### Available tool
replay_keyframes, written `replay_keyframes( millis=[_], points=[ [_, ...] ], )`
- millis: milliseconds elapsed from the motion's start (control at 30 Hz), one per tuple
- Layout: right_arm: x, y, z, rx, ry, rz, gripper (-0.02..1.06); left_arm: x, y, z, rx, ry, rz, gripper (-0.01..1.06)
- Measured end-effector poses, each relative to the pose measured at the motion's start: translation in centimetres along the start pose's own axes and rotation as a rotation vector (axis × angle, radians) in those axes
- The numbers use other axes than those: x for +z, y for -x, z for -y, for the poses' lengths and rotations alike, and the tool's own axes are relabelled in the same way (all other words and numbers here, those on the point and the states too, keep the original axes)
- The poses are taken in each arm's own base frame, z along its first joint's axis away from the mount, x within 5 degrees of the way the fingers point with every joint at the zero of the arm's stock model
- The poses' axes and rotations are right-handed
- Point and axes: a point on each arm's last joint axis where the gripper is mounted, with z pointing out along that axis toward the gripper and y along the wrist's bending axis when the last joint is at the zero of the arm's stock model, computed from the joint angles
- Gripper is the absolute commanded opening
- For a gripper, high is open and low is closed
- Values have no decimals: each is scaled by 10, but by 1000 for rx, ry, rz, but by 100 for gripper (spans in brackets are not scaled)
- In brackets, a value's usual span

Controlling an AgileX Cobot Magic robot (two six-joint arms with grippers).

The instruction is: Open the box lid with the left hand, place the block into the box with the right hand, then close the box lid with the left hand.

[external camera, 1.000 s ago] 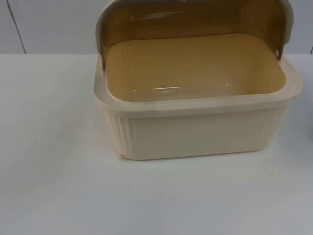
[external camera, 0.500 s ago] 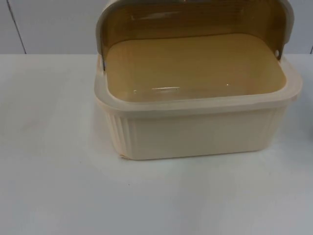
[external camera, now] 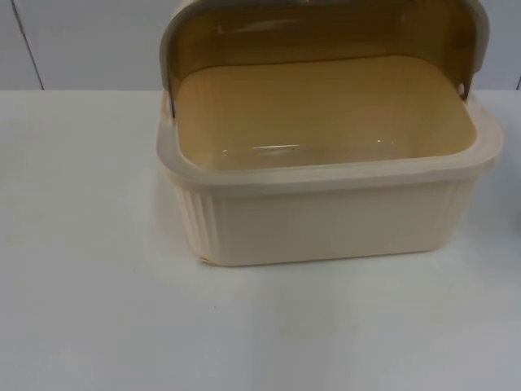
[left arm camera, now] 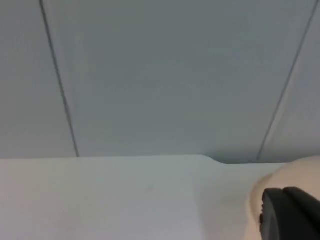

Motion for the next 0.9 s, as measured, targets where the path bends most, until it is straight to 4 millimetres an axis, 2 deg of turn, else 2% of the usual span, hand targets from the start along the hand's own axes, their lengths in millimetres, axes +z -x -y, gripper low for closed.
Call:
replay_keyframes(
  millis=[100, 133, 167, 200, 233, 267, 300, 333, 433, 500, 833, 900],
  points=[
    [0, 0, 0, 4, 0, 0, 105, 0, 0, -2, 26, 16, -2, 0],
    [0, 0, 0, 4, 0, 0, 105, 0, 0, -2, 26, 16, -2, 5],
    [0, 0, 0, 4, 0, 0, 105, 0, 0, -3, 30, 20, -3, 5],
    [0, 0, 0, 5, 0, 0, 105, 1, -1, -3, 33, 22, -10, 14],
    [0, 0, 0, 8, 0, 0, 105, 2, -2, -4, 37, 23, -25, 33],
    [0, 0, 0, 8, 0, 0, 105, 4, -4, -4, 39, 25, -39, 63],
    [0, 0, 0, 8, 0, 0, 105, 4, -4, -4, 39, 25, -39, 106],
    [0, 0, 0, 8, 0, 0, 105, 6, -5, -4, 34, 25, -51, 106],
    [0, 0, 0, 8, 0, 0, 105, 11, -10, -4, 12, 27, -89, 93],
    [0, 0, 0, 8, 0, 0, 105, 12, -11, -5, 6, 28, -96, 90],
    [0, 0, 0, 8, 0, 0, 105, 10, -10, -5, 5, 32, -94, 56],
    [0, 0, 0, 8, 0, 0, 105, 11, -10, -5, 5, 32, -88, 53]
  ],
)
